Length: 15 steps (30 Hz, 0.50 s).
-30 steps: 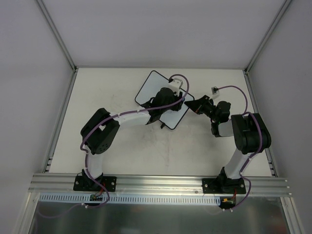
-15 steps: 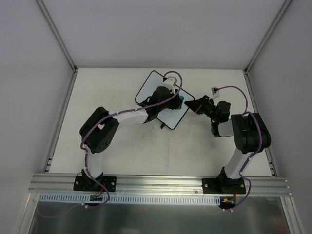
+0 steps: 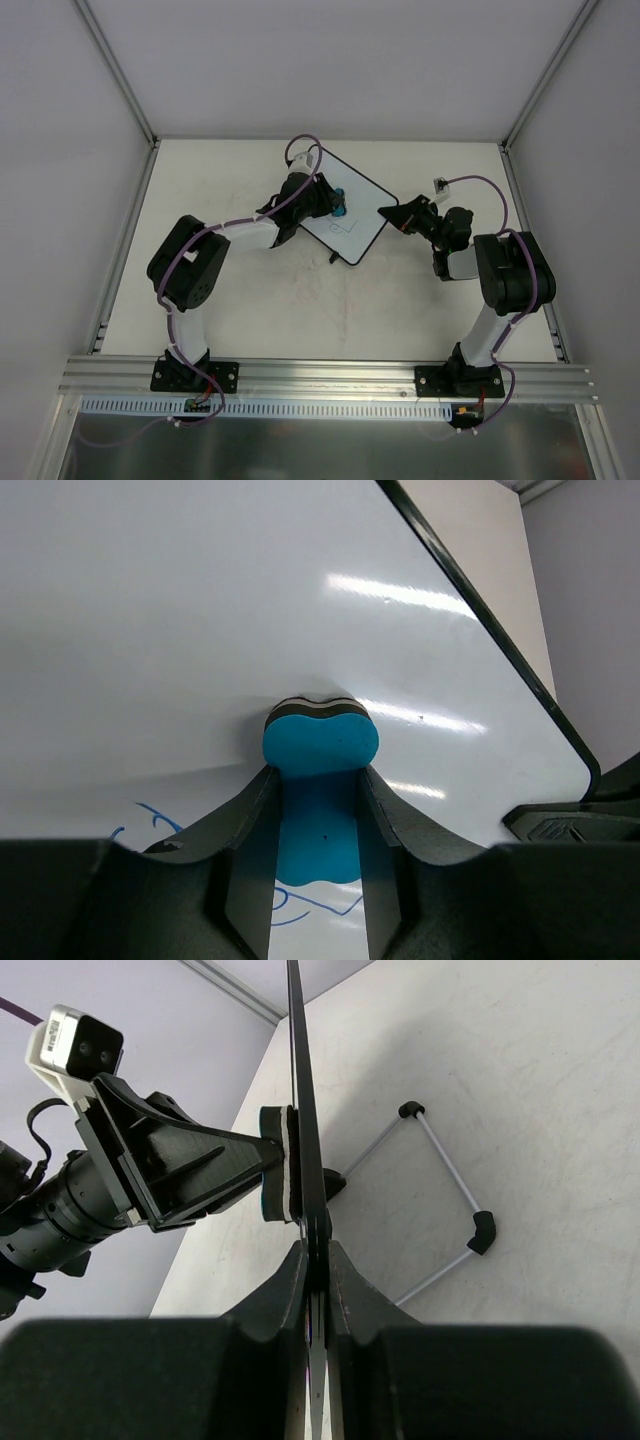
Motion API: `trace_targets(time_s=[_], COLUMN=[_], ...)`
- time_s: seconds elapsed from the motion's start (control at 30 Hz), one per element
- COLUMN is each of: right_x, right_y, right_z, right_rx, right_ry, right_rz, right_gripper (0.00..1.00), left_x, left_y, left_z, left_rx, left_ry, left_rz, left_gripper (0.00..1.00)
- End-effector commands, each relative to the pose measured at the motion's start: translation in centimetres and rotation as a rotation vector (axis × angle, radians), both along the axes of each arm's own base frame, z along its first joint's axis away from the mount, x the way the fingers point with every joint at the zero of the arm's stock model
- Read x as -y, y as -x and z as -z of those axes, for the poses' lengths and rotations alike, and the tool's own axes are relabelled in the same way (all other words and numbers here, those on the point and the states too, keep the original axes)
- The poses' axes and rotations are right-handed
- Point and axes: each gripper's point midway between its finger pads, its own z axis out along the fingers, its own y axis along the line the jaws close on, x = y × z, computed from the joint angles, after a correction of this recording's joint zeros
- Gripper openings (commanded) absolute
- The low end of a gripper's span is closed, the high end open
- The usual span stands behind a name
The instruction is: Erase the whiteboard
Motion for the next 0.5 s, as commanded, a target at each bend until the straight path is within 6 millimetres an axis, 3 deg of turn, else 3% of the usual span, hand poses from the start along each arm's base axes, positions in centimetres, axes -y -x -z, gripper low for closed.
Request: trace_targets(time_s=[0.0,0.23,0.47], right_x=[-0.9,-0.9,-0.8], right_y=[-0.3,-0.3,-0.3], right_z=[-1.1,-1.1,-1.0], right_rx=[0.086,0.084,0.081], right_ry=[0.029,0.028,0.028], right_rz=[-0.031,-0.031,-0.03], right_gripper=[0.07,0.07,0.07], left_x=[-6.7,-9.7,-11.5], left_y=[3.4,3.8,4.5], left_z=[11.1,13.2,13.9], left_rx=[-0.325,-0.452,-0.492], left_ry=[-0.204,-0.094,-0.071], left_rz=[-0.166,-0.28,-0.366], left_gripper=[0.0,0.0,0.0])
